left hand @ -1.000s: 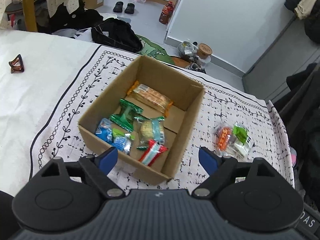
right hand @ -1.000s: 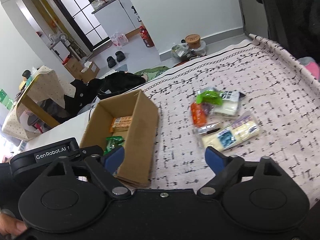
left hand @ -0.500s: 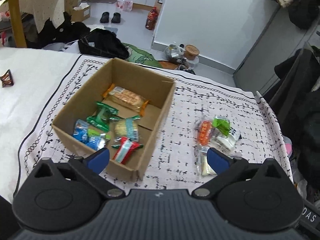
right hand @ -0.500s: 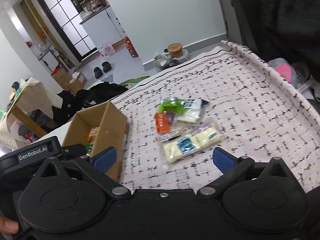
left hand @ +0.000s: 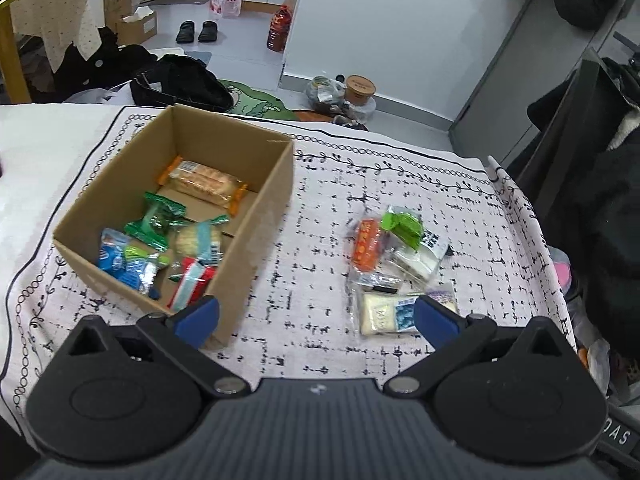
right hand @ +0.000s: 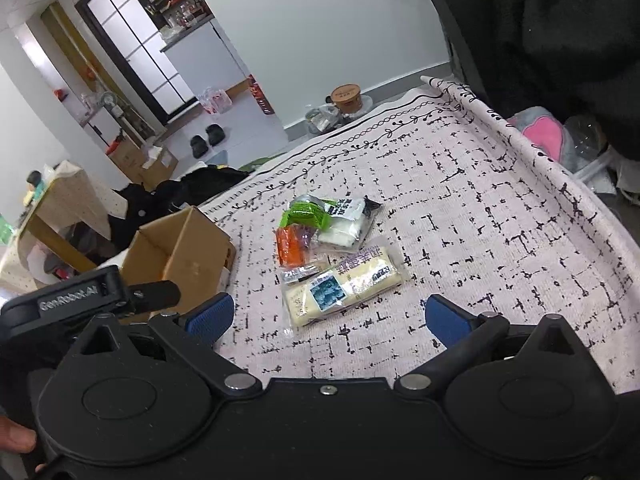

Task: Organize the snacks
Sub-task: 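Move both tools back toward the remaining snack pile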

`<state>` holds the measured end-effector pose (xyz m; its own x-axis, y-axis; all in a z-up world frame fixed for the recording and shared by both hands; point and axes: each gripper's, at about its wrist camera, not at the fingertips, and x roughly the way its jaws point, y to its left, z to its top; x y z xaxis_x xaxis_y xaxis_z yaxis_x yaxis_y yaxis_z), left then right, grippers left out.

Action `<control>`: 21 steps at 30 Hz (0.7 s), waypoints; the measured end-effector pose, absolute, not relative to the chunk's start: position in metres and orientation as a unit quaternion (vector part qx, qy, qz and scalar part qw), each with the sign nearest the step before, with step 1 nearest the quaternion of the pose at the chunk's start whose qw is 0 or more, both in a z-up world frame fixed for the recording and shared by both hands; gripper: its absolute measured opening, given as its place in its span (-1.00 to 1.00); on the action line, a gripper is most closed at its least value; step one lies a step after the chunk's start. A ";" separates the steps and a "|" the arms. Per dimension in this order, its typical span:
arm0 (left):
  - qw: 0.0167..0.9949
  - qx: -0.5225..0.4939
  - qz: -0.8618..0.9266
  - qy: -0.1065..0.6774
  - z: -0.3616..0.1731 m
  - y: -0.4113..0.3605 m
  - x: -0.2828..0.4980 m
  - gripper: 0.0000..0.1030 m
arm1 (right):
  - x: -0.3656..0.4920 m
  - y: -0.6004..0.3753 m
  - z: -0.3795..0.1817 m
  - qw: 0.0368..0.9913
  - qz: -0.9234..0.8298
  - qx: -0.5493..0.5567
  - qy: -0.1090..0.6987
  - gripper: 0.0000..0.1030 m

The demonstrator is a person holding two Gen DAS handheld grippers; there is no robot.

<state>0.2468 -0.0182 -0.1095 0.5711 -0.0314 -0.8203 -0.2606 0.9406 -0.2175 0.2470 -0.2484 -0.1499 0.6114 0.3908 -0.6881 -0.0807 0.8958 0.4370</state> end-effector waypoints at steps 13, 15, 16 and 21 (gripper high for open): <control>0.866 -0.143 0.045 0.477 -0.133 -0.039 0.272 0.95 | 0.272 -0.268 -0.185 0.853 0.126 0.258 0.436 0.65; 0.867 -0.140 0.044 0.477 -0.138 -0.041 0.276 0.95 | 0.278 -0.268 -0.192 0.848 0.122 0.272 0.438 0.58; 0.867 -0.138 0.043 0.476 -0.141 -0.041 0.278 0.94 | 0.280 -0.268 -0.196 0.845 0.120 0.280 0.439 0.52; 0.868 -0.136 0.033 0.476 -0.152 -0.041 0.290 0.74 | 0.293 -0.261 -0.214 0.833 0.100 0.301 0.453 0.39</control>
<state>0.2900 -0.0414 -0.1516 0.5452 -0.0711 -0.8353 -0.1871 0.9609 -0.2040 0.2935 -0.2612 -0.2136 0.5705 0.4390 -0.6941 0.1065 0.7984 0.5926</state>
